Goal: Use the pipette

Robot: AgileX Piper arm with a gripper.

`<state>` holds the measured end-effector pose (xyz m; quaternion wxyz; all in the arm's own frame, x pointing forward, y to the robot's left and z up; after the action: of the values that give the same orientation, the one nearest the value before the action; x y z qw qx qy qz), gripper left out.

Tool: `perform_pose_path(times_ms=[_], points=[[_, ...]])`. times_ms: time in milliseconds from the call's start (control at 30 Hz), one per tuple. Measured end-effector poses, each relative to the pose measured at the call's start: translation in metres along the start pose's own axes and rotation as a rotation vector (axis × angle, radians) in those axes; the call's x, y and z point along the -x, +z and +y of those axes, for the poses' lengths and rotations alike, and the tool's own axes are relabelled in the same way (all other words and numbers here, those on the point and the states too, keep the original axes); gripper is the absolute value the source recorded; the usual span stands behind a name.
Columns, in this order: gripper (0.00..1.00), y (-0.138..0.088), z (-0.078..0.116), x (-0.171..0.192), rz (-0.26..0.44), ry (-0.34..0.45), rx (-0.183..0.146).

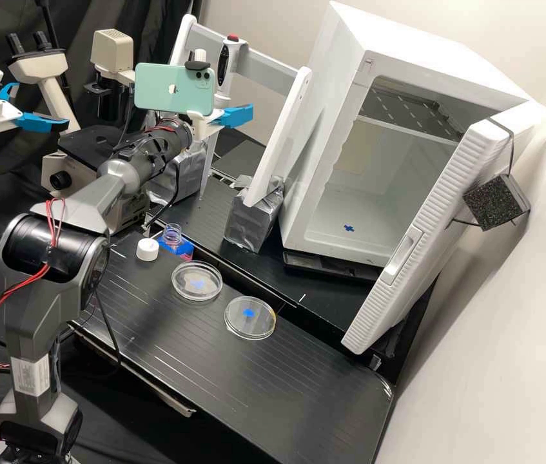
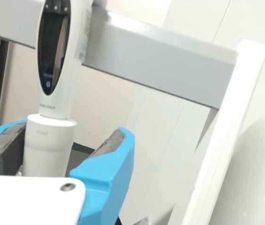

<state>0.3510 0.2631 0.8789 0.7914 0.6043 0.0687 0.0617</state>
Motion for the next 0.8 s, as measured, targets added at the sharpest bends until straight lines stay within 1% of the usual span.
perform_pose_path(times_ms=[667,700,800], points=[[0.00,0.0000,-0.0010,0.0011,0.000,-0.004,0.001],[0.00,0.0000,-0.0010,0.0011,0.000,-0.004,-0.006],[0.00,-0.0017,0.0010,0.0035,0.009,-0.006,-0.010]])
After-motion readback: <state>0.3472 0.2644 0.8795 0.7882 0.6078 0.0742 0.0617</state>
